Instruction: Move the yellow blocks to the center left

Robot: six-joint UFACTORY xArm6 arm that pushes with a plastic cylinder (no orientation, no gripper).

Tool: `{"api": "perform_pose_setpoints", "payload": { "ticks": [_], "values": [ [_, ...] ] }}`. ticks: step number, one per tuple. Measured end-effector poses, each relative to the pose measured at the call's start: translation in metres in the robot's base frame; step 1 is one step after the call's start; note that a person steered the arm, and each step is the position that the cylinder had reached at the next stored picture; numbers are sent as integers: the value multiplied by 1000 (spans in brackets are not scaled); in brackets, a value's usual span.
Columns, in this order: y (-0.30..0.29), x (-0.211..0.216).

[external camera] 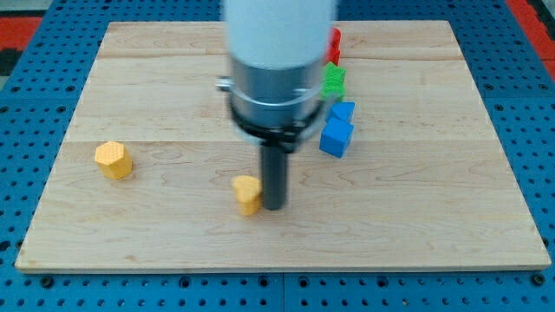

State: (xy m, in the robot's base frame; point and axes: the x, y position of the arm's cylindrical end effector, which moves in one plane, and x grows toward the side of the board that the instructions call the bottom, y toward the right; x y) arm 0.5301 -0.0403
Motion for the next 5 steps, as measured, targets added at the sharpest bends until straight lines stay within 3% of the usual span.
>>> {"api": "perform_pose_setpoints", "payload": {
  "ticks": [1,2,3,4,5],
  "values": [
    [-75,-7],
    [-95,10],
    [-154,-16],
    [-146,-20],
    [-61,-42]
  ]
}}
